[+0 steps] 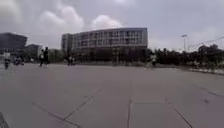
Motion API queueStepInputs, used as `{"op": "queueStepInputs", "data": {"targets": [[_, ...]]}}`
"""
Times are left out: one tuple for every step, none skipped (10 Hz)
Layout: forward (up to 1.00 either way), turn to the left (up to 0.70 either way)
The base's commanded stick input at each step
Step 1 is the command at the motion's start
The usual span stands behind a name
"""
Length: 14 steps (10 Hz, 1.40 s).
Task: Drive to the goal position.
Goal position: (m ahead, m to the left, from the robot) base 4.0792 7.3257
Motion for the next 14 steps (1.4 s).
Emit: {"op": "queueStepInputs", "data": {"targets": [[0.00,0.70],[0.00,0.70],[0.00,0.70],[0.00,0.70],[0.00,0.70],[0.00,0.70],[0.16,0.57],[0.63,0.20],[0.56,0.20],[0.00,0.42],[0.00,0.00],[0.00,0.00],[0.63,0.00],[0.70,0.00]]}}
